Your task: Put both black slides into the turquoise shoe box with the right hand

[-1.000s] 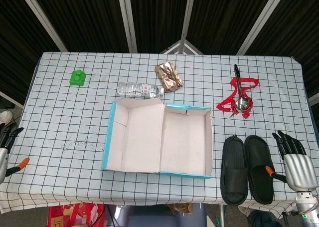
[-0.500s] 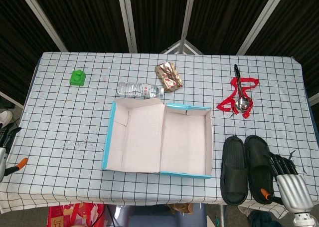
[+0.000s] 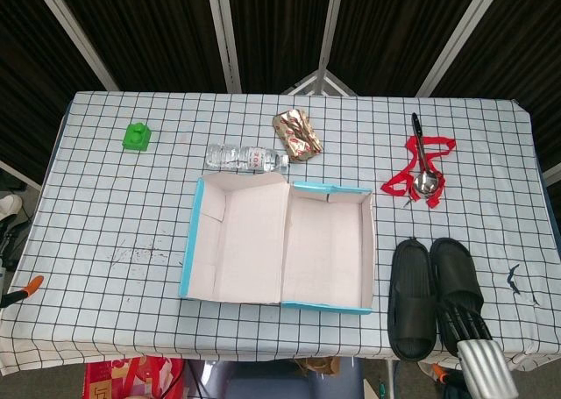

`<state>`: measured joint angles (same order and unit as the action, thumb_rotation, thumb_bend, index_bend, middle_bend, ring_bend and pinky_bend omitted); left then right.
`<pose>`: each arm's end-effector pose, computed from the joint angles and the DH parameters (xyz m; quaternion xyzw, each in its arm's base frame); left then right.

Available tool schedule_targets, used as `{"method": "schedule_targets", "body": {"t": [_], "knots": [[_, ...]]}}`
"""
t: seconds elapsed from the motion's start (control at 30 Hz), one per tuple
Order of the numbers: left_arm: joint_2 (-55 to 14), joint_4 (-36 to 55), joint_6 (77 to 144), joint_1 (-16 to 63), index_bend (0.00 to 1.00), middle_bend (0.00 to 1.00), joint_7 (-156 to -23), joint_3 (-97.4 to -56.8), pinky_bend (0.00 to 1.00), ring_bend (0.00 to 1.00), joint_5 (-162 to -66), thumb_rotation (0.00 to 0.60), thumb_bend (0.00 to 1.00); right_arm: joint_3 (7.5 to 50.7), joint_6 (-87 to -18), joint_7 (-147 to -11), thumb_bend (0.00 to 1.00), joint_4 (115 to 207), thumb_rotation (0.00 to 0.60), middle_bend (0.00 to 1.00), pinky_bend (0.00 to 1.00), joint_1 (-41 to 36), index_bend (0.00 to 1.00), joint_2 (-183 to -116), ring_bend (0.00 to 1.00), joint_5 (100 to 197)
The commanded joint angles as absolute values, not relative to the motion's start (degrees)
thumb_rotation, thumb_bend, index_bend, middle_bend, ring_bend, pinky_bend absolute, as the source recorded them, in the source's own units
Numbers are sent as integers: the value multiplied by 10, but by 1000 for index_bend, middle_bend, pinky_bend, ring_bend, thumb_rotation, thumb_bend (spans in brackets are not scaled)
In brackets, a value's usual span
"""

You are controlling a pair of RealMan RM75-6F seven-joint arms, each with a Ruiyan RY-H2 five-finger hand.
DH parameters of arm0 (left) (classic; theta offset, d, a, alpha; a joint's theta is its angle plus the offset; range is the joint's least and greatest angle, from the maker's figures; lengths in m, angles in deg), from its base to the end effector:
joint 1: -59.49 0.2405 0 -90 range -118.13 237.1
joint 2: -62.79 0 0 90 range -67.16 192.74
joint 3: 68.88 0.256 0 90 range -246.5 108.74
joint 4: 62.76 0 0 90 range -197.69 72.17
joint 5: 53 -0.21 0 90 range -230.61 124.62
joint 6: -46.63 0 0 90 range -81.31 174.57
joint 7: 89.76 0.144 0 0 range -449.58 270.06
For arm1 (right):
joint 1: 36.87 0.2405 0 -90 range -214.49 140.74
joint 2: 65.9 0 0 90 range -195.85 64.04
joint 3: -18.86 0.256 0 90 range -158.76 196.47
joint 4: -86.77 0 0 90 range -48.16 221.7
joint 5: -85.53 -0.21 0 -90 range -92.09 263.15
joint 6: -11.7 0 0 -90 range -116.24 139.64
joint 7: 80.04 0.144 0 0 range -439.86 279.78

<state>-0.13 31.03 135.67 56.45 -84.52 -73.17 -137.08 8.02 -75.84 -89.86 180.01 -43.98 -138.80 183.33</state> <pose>-0.3115 0.1755 0.1779 -0.5753 -0.3509 -0.3754 0.6363 -0.2944 -0.0637 0.0793 0.6457 -0.4569 0.3254 0.5181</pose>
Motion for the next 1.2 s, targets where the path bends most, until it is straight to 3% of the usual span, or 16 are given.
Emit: {"method": "schedule_targets", "body": {"t": [0.03,0.4,1.2], "knots": [[-1,311,1357,565,160,68,-845,-732,93,0,-1370,600,238,76,-746,-907,198,1786,600,37,87,-440,19,-1409,26,1838],[-4,316,1347,562,160,68,-829,-731,93,0,-1364,600,237,108,-742,-953,198,1758,600,34,87,-435,15,-1462,25,1832],[-7,327,1335,559,160,71,-799,-728,93,0,-1353,600,237,148,-669,-1012,198,1727,600,33,87,-383,17,-1490,24,1786]]}}
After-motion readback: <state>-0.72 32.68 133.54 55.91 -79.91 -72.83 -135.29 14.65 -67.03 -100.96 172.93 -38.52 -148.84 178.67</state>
